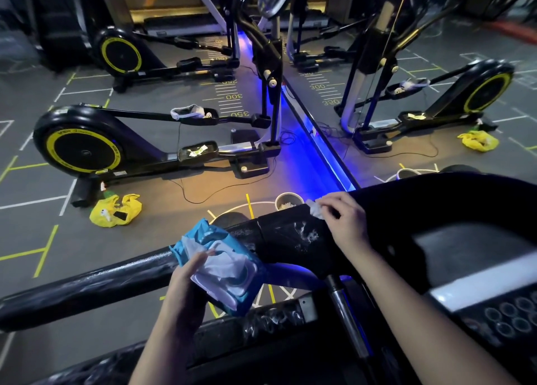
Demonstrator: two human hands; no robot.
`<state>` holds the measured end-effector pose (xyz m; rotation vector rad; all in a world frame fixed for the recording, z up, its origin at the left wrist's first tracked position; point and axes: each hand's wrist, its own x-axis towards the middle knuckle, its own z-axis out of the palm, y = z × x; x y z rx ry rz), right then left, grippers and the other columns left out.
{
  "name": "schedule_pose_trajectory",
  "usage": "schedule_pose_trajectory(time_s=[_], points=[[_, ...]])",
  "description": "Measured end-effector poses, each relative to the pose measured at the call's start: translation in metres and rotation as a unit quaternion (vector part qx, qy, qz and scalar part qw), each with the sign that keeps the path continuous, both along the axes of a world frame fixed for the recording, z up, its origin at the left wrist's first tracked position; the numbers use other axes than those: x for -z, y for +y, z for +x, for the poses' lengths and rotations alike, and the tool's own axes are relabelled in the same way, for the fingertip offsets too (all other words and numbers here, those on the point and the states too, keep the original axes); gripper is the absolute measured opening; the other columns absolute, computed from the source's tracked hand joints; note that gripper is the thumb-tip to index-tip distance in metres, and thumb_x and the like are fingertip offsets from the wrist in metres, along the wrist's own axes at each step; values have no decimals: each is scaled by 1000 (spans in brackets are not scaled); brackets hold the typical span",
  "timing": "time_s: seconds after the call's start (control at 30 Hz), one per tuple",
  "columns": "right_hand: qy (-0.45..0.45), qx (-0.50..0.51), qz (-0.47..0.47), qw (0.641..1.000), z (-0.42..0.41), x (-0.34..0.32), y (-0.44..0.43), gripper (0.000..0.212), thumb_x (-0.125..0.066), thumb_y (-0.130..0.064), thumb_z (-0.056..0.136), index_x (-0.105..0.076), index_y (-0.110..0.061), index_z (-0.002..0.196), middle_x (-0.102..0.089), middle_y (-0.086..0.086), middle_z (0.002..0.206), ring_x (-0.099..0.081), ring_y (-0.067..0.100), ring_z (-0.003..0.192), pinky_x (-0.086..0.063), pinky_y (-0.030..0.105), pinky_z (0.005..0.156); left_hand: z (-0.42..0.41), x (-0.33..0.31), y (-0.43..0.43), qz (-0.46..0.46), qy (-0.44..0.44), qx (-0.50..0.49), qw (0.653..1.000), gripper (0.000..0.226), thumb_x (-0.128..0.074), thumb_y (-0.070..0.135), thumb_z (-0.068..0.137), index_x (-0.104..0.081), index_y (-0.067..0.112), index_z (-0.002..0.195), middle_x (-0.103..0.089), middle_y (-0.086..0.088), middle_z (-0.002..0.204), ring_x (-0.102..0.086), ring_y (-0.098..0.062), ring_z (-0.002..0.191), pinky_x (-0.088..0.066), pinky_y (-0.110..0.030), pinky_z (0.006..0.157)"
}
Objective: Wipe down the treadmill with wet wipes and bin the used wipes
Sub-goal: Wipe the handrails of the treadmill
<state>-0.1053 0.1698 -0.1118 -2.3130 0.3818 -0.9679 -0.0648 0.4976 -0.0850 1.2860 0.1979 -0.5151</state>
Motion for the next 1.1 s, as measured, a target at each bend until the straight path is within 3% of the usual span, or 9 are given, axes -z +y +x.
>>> schedule_pose_trajectory(time_s=[0.13, 0.27, 0.33, 0.47, 0.63, 0.73, 0.83, 0.97, 1.1], points=[[41, -18, -73, 996, -1, 22, -7, 16, -69, 4, 81, -78, -4, 91, -67, 5, 96, -63, 21, 87, -50, 25, 84, 1, 6, 0, 2, 15, -8, 1000, 22, -59, 21, 96, -76, 7, 97, -75, -30, 110, -72, -42, 98, -44, -46, 90], [43, -97, -65, 992, -18, 39, 24, 13, -67, -14, 87, -79, -8, 87, -67, 2, 92, -60, 15, 86, -48, 17, 86, 1, 9, 1, 12, 30, -13, 999, 23, -60, 21, 96, -79, 11, 92, -76, -27, 111, -72, -41, 96, -45, -45, 87], [69, -130, -35, 988, -28, 46, 40, 15, -65, -8, 83, -79, -10, 88, -68, 0, 93, -64, 14, 85, -51, 21, 84, 4, 11, 4, 12, 31, -17, 999, 24, -65, 23, 91, -76, 6, 102, -75, -28, 113, -72, -42, 99, -48, -44, 84], [51, -77, 60, 994, -31, 35, 48, 28, -67, 10, 77, -80, -11, 90, -70, -4, 93, -67, 6, 87, -53, 20, 83, 13, 20, 8, 19, 72, -49, 996, 74, -73, 34, 74, -62, -7, 135, -66, -32, 133, -62, -51, 127, -54, -44, 79], [-8, 40, 37, 999, -14, -5, 16, 21, -68, 11, 80, -77, -4, 92, -69, 3, 94, -65, 12, 85, -47, 14, 85, 13, 31, 9, 26, 77, -50, 995, 78, -74, 38, 75, -60, -5, 138, -66, -31, 134, -63, -51, 126, -55, -45, 81], [32, 88, -1, 996, 0, -2, -11, 20, -65, 10, 84, -76, 1, 98, -67, 12, 98, -67, 28, 87, -49, 24, 86, 9, 32, 5, 20, 71, -33, 997, 80, -72, 37, 73, -58, -7, 138, -66, -32, 134, -61, -52, 127, -55, -44, 80], [83, 41, -73, 993, 4, 13, -17, 20, -67, 6, 83, -75, 3, 101, -62, 16, 100, -62, 34, 88, -55, 35, 82, 7, 32, 3, 16, 65, -24, 997, 81, -73, 37, 72, -58, -8, 138, -66, -32, 133, -61, -52, 127, -54, -44, 80], [126, -2, -73, 989, -4, 20, -4, 28, -80, -3, 79, -74, 0, 106, -60, 11, 104, -57, 29, 93, -51, 31, 84, 9, 36, 6, 20, 68, -30, 997, 81, -74, 38, 71, -60, -7, 137, -67, -31, 133, -62, -52, 126, -55, -45, 82], [131, 16, -41, 990, -4, 10, -9, 13, -72, 3, 79, -76, -4, 89, -66, 6, 92, -64, 24, 80, -49, 22, 75, 11, 34, 8, 22, 73, -39, 996, 91, -82, 41, 62, -60, -6, 137, -67, -31, 133, -63, -51, 126, -55, -46, 85]])
